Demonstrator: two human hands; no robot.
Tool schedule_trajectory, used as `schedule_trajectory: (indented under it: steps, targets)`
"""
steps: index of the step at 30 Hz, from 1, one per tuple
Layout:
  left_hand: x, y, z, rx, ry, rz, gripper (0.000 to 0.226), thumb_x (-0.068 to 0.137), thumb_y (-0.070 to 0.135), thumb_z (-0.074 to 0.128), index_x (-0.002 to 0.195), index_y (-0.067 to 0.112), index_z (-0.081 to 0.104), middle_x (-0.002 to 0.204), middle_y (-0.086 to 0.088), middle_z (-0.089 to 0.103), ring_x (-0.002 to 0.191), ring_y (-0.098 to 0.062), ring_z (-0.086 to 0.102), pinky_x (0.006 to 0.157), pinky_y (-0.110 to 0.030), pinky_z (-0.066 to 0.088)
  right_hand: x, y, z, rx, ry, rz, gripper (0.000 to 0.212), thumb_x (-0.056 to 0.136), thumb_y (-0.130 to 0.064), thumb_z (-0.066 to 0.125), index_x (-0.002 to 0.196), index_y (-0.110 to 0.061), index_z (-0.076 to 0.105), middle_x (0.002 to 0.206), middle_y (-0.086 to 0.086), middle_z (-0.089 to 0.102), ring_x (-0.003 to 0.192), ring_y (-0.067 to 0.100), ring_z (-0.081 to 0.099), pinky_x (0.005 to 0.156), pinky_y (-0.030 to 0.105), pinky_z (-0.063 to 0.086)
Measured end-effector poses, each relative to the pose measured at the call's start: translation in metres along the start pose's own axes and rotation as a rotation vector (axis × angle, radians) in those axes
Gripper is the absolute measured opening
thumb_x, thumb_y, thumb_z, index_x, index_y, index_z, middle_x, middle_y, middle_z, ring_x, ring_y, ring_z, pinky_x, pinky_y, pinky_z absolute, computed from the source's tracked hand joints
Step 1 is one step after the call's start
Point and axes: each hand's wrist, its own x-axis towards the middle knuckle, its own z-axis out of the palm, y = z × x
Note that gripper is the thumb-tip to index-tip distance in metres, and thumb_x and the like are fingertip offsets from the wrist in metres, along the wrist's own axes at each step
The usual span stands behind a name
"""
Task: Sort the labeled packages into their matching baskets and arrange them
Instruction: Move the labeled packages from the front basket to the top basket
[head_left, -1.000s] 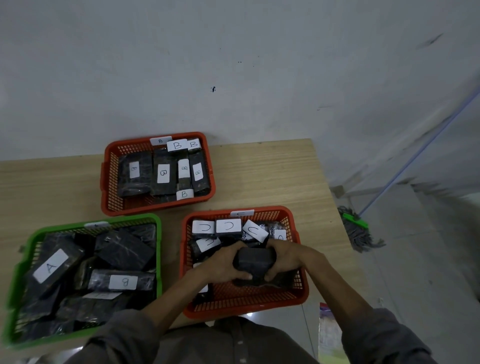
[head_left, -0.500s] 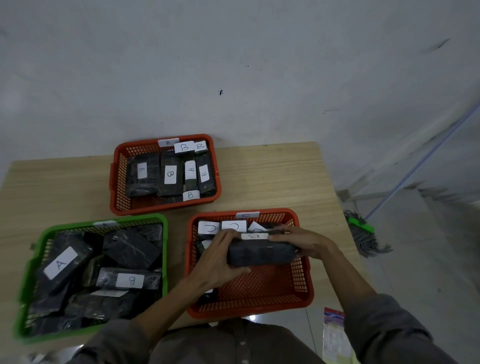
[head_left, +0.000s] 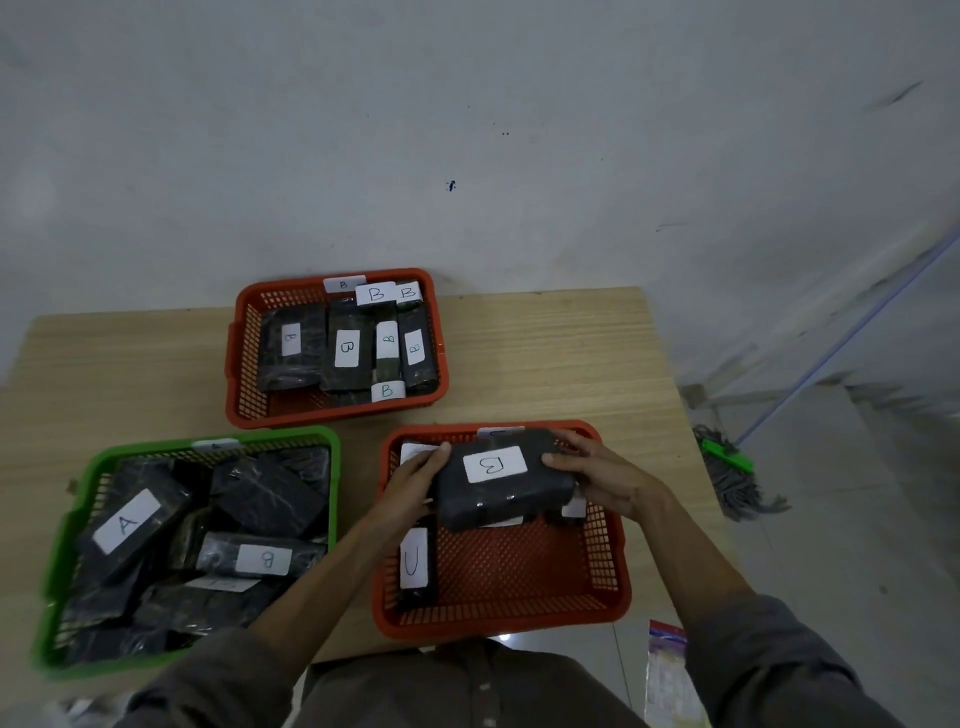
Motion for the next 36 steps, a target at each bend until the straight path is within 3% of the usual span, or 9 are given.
schedule_trajectory:
  steps: [6,10,15,18,21,23,26,29,36]
  targets:
    - [0.008,0.027,-0.019,-0.254,0.036,0.108,0.056,0.082,0.051,0.065,0.123,0.014,0.063,0.118,-0.009,0.07,0.101,-0.027,0.071,0.076,-0.042,0.059,0.024,-0.029,0.037,-0.049,0.175,-0.089,0.068,0.076,-0.061,0.076,0.126,-0.019,0.063,0.12,0.009,0.07,0.106,0.027,0.071,0.072,0.031,0.058]
    - [0.014,0.049,-0.04,-0.358,0.068,0.185,0.044,0.092,0.043,0.06,0.125,0.014,0.062,0.124,-0.01,0.068,0.109,-0.027,0.067,0.083,-0.044,0.058,0.054,-0.057,0.084,-0.079,0.215,-0.194,0.062,0.085,-0.038,0.077,0.137,-0.018,0.05,0.108,0.007,0.075,0.091,0.02,0.075,0.066,0.031,0.059]
    - [0.018,0.07,-0.08,-0.485,0.249,0.262,0.036,0.096,0.03,0.058,0.125,0.009,0.058,0.127,-0.015,0.064,0.116,-0.032,0.062,0.096,-0.051,0.052,0.107,-0.082,0.162,-0.099,0.221,-0.282,0.042,0.095,-0.025,0.067,0.134,-0.017,0.054,0.123,0.008,0.068,0.097,0.014,0.07,0.071,0.029,0.061]
    - [0.022,0.081,-0.113,-0.507,0.35,0.276,0.023,0.098,0.025,0.055,0.119,0.016,0.057,0.127,-0.012,0.062,0.114,-0.031,0.061,0.089,-0.049,0.054,0.135,-0.087,0.215,-0.149,0.108,-0.262,0.055,0.093,-0.025,0.07,0.143,-0.018,0.048,0.136,0.007,0.062,0.114,0.021,0.065,0.092,0.042,0.058]
    - [0.032,0.091,-0.145,-0.479,0.405,0.255,0.034,0.101,0.022,0.05,0.131,0.007,0.05,0.13,-0.014,0.057,0.118,-0.036,0.056,0.079,-0.047,0.057,0.157,-0.091,0.256,-0.211,0.044,-0.212,0.084,0.092,-0.026,0.072,0.158,-0.03,0.02,0.15,0.0,0.048,0.128,0.025,0.055,0.099,0.047,0.054]
    - [0.036,0.1,-0.172,-0.328,0.484,0.243,0.036,0.102,0.02,0.048,0.133,0.002,0.048,0.131,-0.017,0.055,0.122,-0.037,0.054,0.081,-0.049,0.058,0.175,-0.098,0.28,-0.234,0.018,-0.154,0.091,0.093,-0.026,0.07,0.159,-0.038,0.008,0.153,-0.002,0.043,0.129,0.027,0.053,0.094,0.048,0.055]
    - [0.046,0.112,-0.21,0.2,0.587,0.324,0.037,0.103,0.026,0.045,0.132,0.005,0.054,0.129,-0.017,0.059,0.118,-0.03,0.057,0.099,-0.046,0.049,0.205,-0.112,0.304,-0.234,-0.01,-0.101,0.085,0.096,-0.021,0.066,0.157,-0.039,0.01,0.15,0.0,0.048,0.125,0.026,0.054,0.089,0.047,0.057]
    - [0.058,0.125,-0.238,0.585,0.664,0.408,0.036,0.102,0.028,0.046,0.123,0.004,0.061,0.114,-0.019,0.065,0.103,-0.034,0.061,0.089,-0.044,0.052,0.235,-0.12,0.32,-0.23,-0.035,-0.081,0.079,0.098,-0.018,0.063,0.157,-0.037,0.014,0.146,0.001,0.052,0.117,0.024,0.058,0.078,0.042,0.057]
    - [0.078,0.126,-0.269,1.101,0.806,0.401,0.04,0.099,0.037,0.047,0.117,0.003,0.06,0.114,-0.021,0.056,0.105,-0.036,0.048,0.089,-0.044,0.04,0.282,-0.111,0.333,-0.384,0.045,-0.113,0.071,0.099,-0.023,0.062,0.156,-0.023,0.02,0.15,0.008,0.047,0.13,0.027,0.052,0.104,0.046,0.049]
